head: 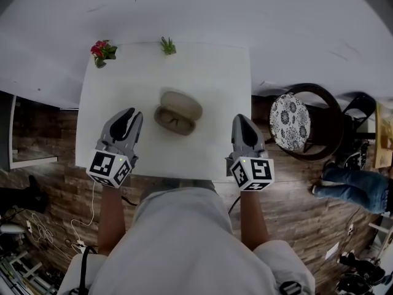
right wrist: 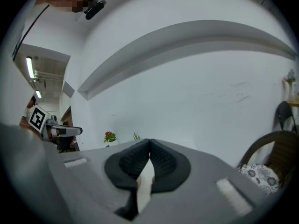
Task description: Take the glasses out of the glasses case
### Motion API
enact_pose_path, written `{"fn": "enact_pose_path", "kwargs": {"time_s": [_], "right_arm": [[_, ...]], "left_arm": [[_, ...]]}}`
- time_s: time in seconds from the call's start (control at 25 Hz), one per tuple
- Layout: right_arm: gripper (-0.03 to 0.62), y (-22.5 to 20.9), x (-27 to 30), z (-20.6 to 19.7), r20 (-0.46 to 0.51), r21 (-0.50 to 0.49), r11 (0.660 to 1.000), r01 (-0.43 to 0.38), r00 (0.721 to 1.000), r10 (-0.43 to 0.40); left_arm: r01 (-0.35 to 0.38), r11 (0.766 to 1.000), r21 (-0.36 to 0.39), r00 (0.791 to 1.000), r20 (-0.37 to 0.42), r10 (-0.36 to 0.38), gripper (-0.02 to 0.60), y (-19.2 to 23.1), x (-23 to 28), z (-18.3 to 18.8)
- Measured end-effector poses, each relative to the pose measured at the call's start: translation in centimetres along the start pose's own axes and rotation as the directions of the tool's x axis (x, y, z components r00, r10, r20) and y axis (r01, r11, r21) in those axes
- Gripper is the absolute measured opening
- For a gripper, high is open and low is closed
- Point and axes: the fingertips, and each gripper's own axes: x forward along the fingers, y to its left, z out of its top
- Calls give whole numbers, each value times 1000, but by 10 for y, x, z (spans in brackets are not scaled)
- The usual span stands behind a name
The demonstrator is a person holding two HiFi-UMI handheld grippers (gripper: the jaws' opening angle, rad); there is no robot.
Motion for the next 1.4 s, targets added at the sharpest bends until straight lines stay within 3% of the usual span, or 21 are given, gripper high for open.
{"fn": "enact_pose_path", "kwargs": {"time_s": [0.4,0.64,0.76,0.96,1.16,1.4], "right_arm": [[3,-7,-1,-6,-17,-7,998,57,998,-57],[3,-13,-1,-9,-22,-2,997,75,997,-75],[3,-16,-1,-8,-14,-1,997,83,996,-83],[3,-20,1,-9,-13,3,996,92,996,-92],[3,-30,0,-11,-14,0,994,113,993,-113],[3,-43,-1,-14,-26,9,991,133,991,-132]], "left_arm": [[124,991,41,991,-62,-122,84,-5,28,-10],[233,967,104,966,-142,-218,89,-17,43,-19],[322,935,147,930,-231,-284,89,-29,52,-32],[462,857,230,854,-375,-360,89,-50,67,-58],[536,812,232,802,-441,-404,92,-61,83,-74],[632,729,263,711,-573,-409,94,-68,98,-102]]}}
